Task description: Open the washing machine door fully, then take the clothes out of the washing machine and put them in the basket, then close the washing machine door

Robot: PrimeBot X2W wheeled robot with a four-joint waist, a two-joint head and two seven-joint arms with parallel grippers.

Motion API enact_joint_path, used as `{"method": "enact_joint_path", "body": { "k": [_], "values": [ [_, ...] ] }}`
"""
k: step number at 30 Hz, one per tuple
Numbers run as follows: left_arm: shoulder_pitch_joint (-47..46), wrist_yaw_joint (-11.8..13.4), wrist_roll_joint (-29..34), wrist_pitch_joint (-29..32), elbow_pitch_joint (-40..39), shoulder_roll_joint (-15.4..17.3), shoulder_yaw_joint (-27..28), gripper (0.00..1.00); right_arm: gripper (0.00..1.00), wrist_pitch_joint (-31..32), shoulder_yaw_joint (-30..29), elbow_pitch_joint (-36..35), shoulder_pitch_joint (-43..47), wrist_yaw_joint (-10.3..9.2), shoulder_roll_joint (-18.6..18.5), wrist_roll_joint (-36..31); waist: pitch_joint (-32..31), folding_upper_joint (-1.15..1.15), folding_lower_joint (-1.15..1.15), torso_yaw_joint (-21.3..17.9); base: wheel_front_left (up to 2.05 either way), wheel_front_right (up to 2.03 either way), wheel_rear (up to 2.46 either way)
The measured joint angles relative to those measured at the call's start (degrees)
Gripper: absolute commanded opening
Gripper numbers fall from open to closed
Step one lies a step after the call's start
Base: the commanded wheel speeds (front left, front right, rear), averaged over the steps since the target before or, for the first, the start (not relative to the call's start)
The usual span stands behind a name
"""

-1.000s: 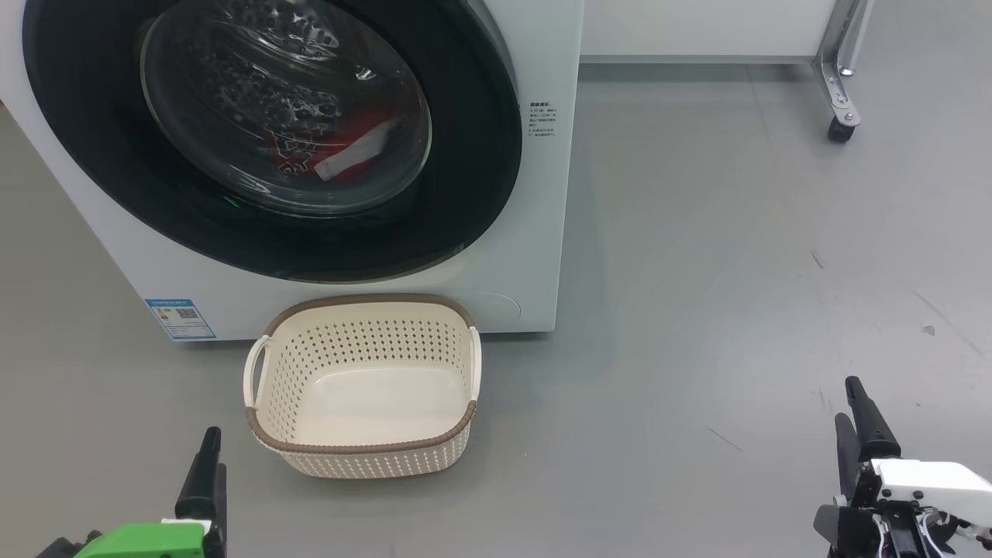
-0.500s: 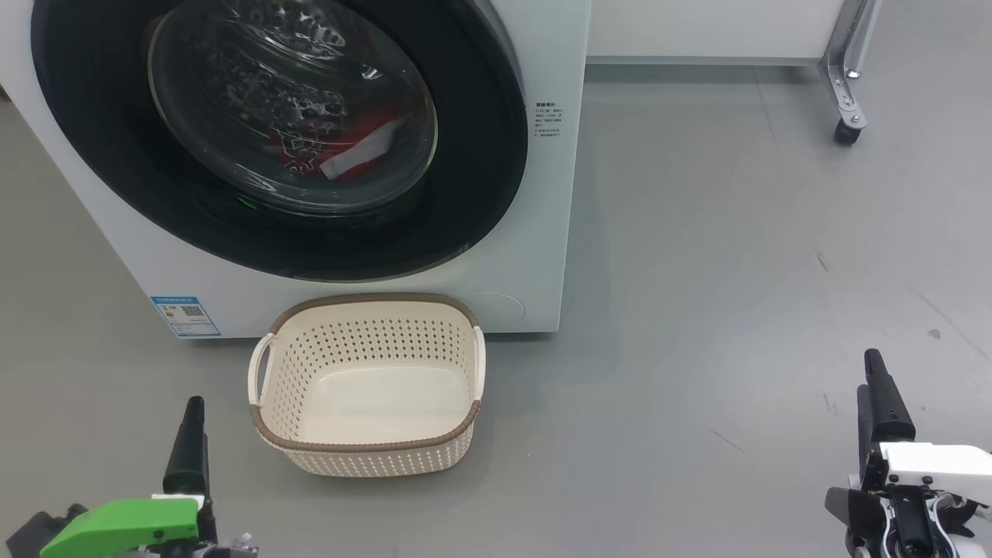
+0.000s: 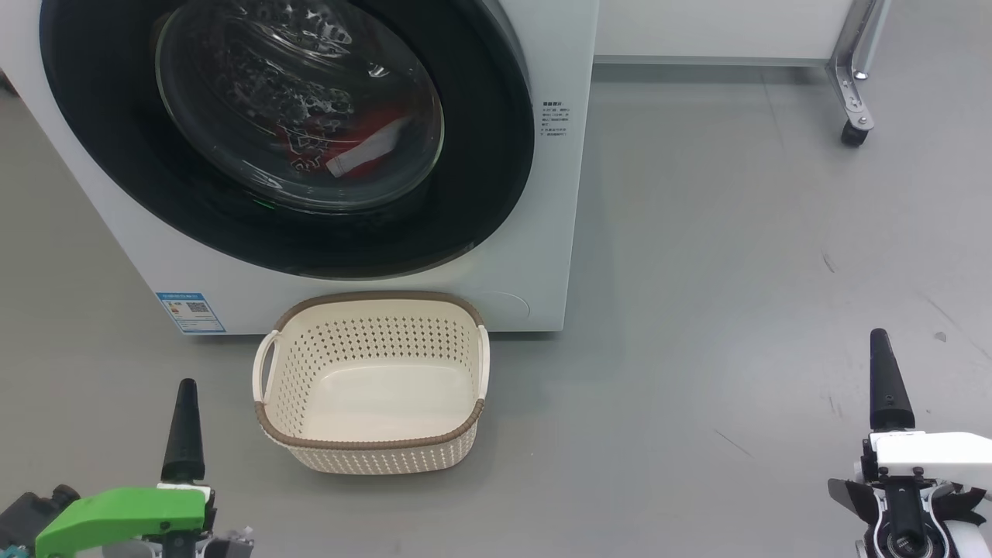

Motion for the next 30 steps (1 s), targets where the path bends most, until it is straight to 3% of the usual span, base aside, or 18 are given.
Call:
{"method": "enact_joint_path", "body": {
  "k": [30],
  "values": [
    [-1.2,0.0,33.9,-4.5,-6.2,-0.3,-2.5,1.0,1.0,-4.6,3.2,-6.1,0.8,-4.08,0.1,-26.1,0.9,0.0,0.0,0.9,0.0,0.0,0.0]
  ]
}}
